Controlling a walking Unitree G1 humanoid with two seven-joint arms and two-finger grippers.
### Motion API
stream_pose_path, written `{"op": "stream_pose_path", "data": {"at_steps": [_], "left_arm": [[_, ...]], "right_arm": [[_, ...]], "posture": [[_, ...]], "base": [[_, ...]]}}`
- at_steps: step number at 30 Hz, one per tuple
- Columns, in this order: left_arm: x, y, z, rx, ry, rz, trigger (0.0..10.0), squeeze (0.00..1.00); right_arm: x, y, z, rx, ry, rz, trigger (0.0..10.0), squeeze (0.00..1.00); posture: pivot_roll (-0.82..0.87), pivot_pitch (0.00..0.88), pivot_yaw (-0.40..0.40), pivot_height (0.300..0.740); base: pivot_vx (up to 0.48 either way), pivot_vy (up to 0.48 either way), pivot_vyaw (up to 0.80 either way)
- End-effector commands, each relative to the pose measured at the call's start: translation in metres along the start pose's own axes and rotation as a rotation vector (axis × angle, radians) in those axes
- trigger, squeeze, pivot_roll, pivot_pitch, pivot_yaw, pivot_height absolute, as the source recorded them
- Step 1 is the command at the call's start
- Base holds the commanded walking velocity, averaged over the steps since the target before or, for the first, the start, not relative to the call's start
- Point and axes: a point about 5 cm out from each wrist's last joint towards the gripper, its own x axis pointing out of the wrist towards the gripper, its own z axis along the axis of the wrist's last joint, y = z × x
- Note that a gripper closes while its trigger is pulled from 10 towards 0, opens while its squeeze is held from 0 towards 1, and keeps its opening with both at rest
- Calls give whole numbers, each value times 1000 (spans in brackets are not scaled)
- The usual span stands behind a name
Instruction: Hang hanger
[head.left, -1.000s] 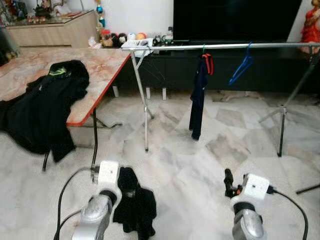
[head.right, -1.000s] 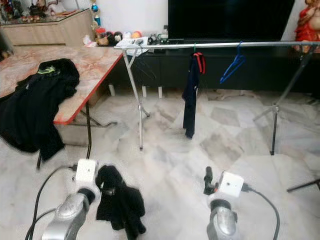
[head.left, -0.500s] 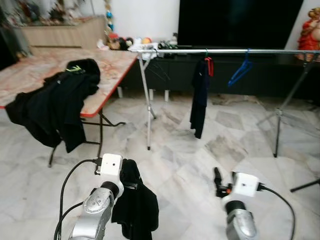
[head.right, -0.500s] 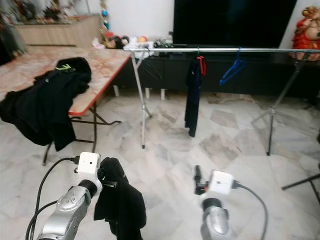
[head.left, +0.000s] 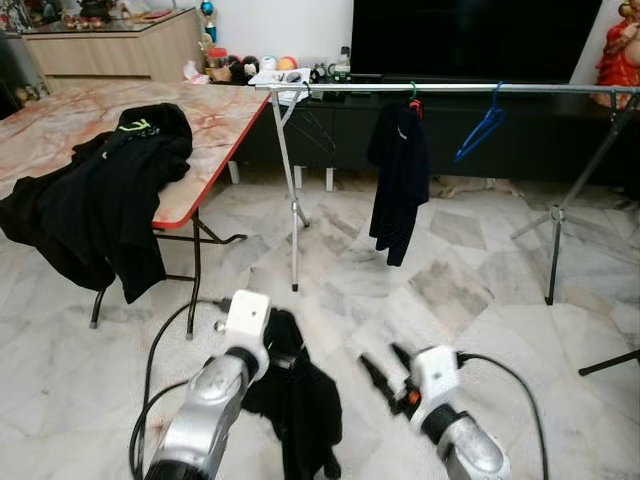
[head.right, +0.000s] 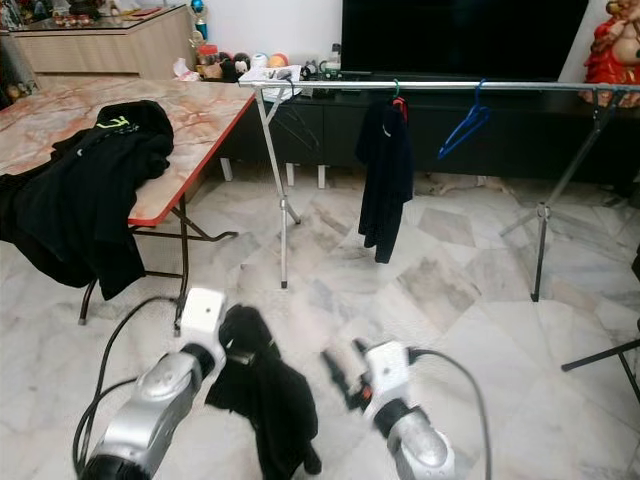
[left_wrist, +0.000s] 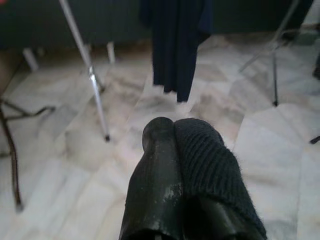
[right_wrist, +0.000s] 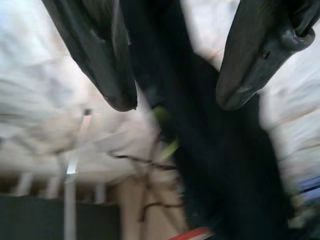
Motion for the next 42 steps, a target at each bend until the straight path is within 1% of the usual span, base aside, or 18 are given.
{"op": "stream_pose_path", "data": {"at_steps": [1,2,4,8,11,14,16,17,18,20,21,22,28,30,31,36,38,42], "left_arm": [[7,-6,17,26,-44,-28,10000,0],[9,-9,20,31,-49,-39,10000,0],[11,-11,23,28,-53,-46,10000,0],[14,-18,29,38,-62,-80,10000,0],[16,-23,31,39,-60,-100,10000,0],[17,-27,32,47,-59,-116,10000,0],[18,-31,35,57,-62,-139,10000,0],[18,-31,35,57,-62,-139,10000,0],[18,-35,38,57,-67,-154,10000,0],[19,-37,39,61,-70,-168,10000,0],[20,-40,41,69,-72,-183,10000,0],[20,-43,43,71,-74,-193,10000,0],[21,-53,48,81,-81,-239,10000,0],[20,-57,49,82,-82,-255,10000,0],[20,-60,50,82,-83,-261,10000,0],[22,-71,58,47,-100,-299,10000,0],[24,-79,65,37,-118,-328,10000,0],[26,-86,75,17,-142,-361,10000,0]], "right_arm": [[-5,0,2,36,-15,100,10000,0],[-8,-2,3,32,-11,129,10000,0],[-10,-4,5,22,-15,138,10000,0],[-13,-20,19,-4,-77,88,10000,0],[-18,-30,23,0,-110,75,10000,0],[-20,-31,24,19,-131,92,10000,0],[-21,-29,26,18,-136,147,10000,0],[-21,-29,26,18,-136,147,10000,0],[-23,-27,24,-15,-103,189,10000,0],[-24,-28,22,-51,-71,212,10000,0],[-25,-30,19,-103,-26,227,10000,0],[-25,-33,17,-156,11,228,10000,0],[-26,-41,12,-331,136,246,10000,0],[-24,-41,14,-370,136,237,10000,0],[-20,-41,18,-378,102,209,10000,0],[-11,-36,18,-410,57,158,10000,0],[-8,-35,18,-405,32,105,10000,0],[-5,-34,18,-426,13,53,10000,0]], "posture": [[55,12,19,740],[54,10,16,740],[54,10,16,740],[53,10,9,740],[53,5,5,740],[57,4,1,740],[61,3,0,740],[61,3,0,740],[62,3,-2,740],[62,2,-7,740],[62,2,-7,740],[63,3,-11,740],[63,3,-19,740],[62,6,-21,740],[62,6,-22,740],[66,12,-24,740],[66,12,-24,740],[62,11,-15,740]], "base": [[0,0,0],[0,0,0],[0,0,0],[0,0,0],[0,0,0],[0,0,0],[0,0,0],[0,0,0],[0,0,0],[0,0,0],[0,0,0],[0,0,0],[0,0,0],[0,0,0],[0,0,0],[0,0,0],[0,0,0],[0,0,0]]}}
